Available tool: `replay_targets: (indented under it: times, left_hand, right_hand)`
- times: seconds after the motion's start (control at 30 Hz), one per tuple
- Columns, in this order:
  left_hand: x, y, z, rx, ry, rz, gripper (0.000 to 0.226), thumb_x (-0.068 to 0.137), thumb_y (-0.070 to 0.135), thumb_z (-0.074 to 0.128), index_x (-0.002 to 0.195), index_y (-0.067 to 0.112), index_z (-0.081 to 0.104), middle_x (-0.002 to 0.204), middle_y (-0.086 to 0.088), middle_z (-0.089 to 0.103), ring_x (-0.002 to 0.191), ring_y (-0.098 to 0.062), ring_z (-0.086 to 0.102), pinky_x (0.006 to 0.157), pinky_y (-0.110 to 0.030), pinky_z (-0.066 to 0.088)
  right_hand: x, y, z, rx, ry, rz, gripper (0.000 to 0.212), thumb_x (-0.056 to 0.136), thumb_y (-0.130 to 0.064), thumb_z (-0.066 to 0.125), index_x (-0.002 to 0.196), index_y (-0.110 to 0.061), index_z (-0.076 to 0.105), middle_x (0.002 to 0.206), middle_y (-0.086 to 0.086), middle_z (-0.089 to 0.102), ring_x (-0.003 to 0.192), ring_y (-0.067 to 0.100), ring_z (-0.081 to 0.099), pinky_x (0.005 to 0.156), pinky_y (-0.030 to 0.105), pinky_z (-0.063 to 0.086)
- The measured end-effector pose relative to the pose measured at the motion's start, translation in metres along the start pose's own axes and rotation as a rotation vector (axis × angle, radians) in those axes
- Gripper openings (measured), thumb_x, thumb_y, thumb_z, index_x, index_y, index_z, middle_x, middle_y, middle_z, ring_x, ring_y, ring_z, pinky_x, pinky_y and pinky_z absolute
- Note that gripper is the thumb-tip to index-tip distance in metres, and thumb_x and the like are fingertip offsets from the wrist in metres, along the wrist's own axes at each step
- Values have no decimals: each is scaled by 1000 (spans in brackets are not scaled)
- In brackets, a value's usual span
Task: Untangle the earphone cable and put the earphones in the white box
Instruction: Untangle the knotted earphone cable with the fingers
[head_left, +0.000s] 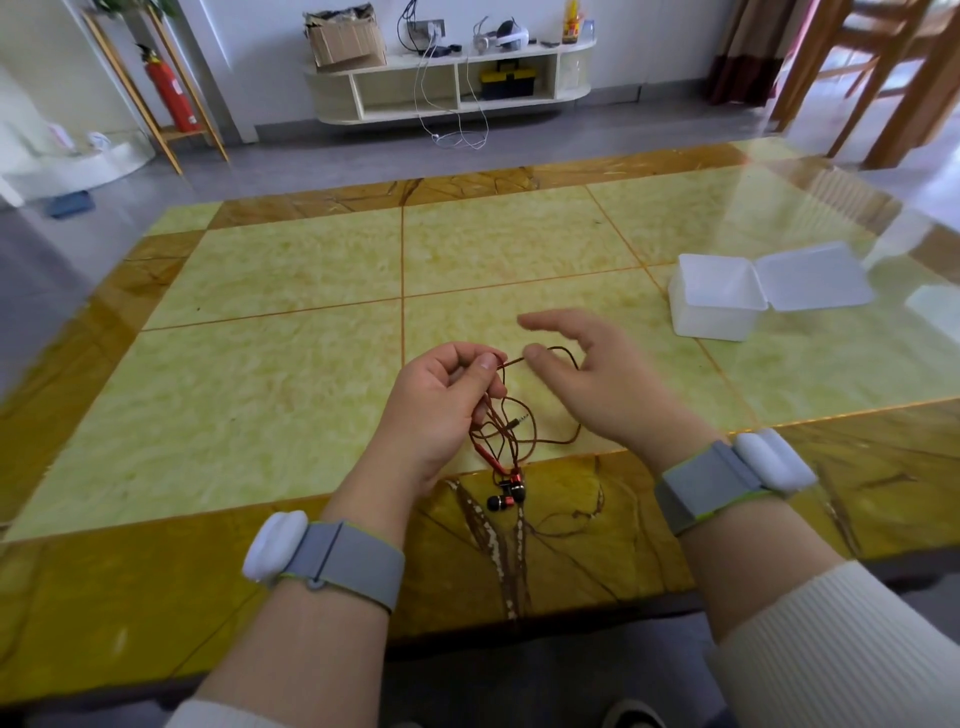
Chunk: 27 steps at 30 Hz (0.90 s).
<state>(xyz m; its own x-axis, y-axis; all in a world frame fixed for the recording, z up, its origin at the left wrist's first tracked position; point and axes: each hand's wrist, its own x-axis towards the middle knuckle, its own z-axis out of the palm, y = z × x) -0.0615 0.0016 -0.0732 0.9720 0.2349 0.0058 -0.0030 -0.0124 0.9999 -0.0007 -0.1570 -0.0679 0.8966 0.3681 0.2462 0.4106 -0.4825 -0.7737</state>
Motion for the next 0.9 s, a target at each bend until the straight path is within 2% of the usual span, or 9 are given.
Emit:
replay_targets:
  times: [0.13,0.27,0.33,0.4,0.47,0.53,0.67,0.77,0.9]
  left_hand:
    - [0,0,0,-9,-13,11,18,97,8,55,90,15,69,62,5,64,51,-9,47,51,-19,43]
    - [2,1,0,-13,19,-10,19,97,9,55,89,17,69,62,5,64,51,-10,47,51,-20,43]
    - [2,1,0,-8,24,-16,18,97,9,55,89,17,69,62,5,64,51,-10,47,52,-21,44]
    - [2,0,0,-5,24,-15,19,97,9,55,88,17,70,63,4,64,52,-11,47,52,-21,44]
    - [1,0,0,-4,14,-9,19,98,9,55,89,17,70,63,4,64,52,-11,47,52,-21,43]
    - [0,1,0,-7,-4,3,18,98,9,54,90,16,69,63,4,64,52,-11,47,52,-20,43]
    - [0,1,0,-26,-23,17,17,98,8,54,91,13,68,62,5,63,51,-10,47,50,-20,43]
    - [1,2,0,-28,-13,23,18,98,8,54,90,15,68,62,4,63,51,-11,47,51,-21,42]
    - [1,2,1,-18,-15,29,17,98,9,53,90,15,68,63,4,64,51,-11,46,52,-22,43]
  right_hand:
    - [-1,1,6,-3,-112,-27,13,93,-29,62,97,-23,73,88,-12,71,87,3,65,83,28,53]
    - [5,3,-2,87,128,139,13,96,-30,56,95,-26,68,81,-9,68,69,3,57,63,22,45]
    - [7,5,-7,127,269,233,13,96,-30,54,97,-27,66,86,-8,67,73,7,57,69,30,50]
    - [6,7,-8,95,290,219,20,95,-27,55,112,-29,64,102,-10,66,91,5,58,86,30,50]
    - [2,5,-6,47,183,110,38,94,-25,57,131,-31,55,122,-12,59,114,2,51,98,22,40]
    - [0,0,-1,28,29,0,42,93,-25,60,134,-29,55,128,-13,59,121,2,50,102,20,35]
    - [-1,0,6,21,-132,-75,17,93,-27,63,106,-23,73,98,-11,72,96,4,65,89,28,52]
    - [0,0,3,60,-54,-54,11,95,-24,59,92,-26,68,81,-5,68,80,15,64,75,33,53]
    - [3,2,0,115,77,60,14,98,-24,53,89,-33,60,82,11,66,80,30,63,73,43,53]
